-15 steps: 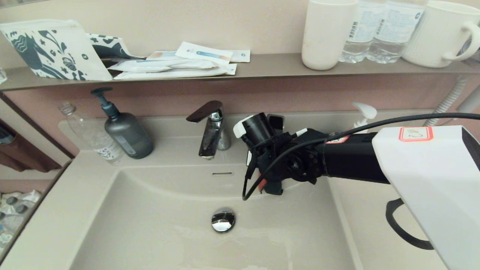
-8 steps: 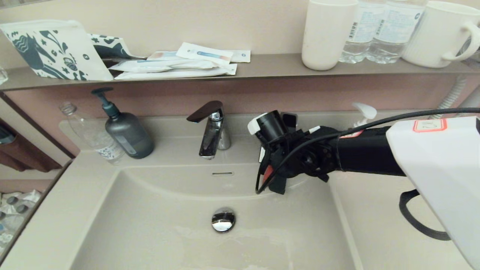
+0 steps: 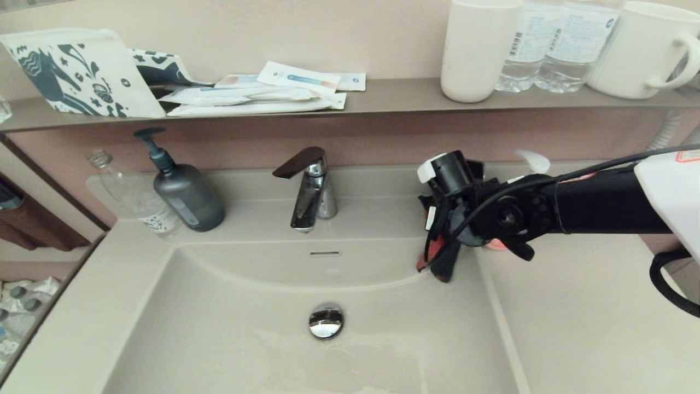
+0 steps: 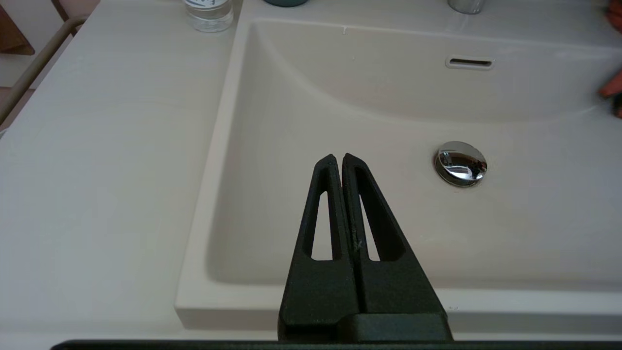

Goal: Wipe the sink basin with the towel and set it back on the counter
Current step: Wipe the sink

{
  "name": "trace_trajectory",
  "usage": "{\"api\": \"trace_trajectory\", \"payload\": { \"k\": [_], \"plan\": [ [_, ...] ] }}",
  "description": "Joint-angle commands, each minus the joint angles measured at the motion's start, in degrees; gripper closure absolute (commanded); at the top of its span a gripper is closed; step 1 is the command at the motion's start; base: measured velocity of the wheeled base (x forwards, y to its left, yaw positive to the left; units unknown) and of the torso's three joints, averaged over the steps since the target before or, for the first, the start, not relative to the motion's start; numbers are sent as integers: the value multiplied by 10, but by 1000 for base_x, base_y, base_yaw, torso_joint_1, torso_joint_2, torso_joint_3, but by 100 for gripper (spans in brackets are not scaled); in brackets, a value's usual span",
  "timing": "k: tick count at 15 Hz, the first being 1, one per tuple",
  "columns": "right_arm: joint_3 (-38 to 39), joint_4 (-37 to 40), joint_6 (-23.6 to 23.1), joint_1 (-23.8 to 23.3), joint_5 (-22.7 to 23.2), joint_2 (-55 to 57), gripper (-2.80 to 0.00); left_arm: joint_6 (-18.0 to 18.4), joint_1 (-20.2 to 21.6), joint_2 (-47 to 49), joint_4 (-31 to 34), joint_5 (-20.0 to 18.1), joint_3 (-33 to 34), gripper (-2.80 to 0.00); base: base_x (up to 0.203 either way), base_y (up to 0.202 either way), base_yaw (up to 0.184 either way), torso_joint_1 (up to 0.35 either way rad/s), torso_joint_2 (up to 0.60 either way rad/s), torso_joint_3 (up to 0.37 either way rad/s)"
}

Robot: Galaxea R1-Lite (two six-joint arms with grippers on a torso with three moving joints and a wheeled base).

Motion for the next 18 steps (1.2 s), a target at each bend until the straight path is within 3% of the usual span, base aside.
{"api": "trace_trajectory", "payload": {
  "k": [1, 7, 14, 18],
  "plan": [
    [2, -2, -1, -7, -1, -13, 0, 0, 0, 1, 0, 0, -1, 0, 0, 0, 0, 0, 0, 0],
    [-18, -22, -3, 48, 1, 45, 0, 0, 0, 1, 0, 1, 0, 0, 0, 0, 0, 0, 0, 0],
    [-164, -6, -31, 131, 4, 121, 0, 0, 0, 1, 0, 0, 0, 0, 0, 0, 0, 0, 0, 0],
    [-166, -5, -35, 131, 2, 122, 0, 0, 0, 1, 0, 0, 0, 0, 0, 0, 0, 0, 0, 0]
  ]
}}
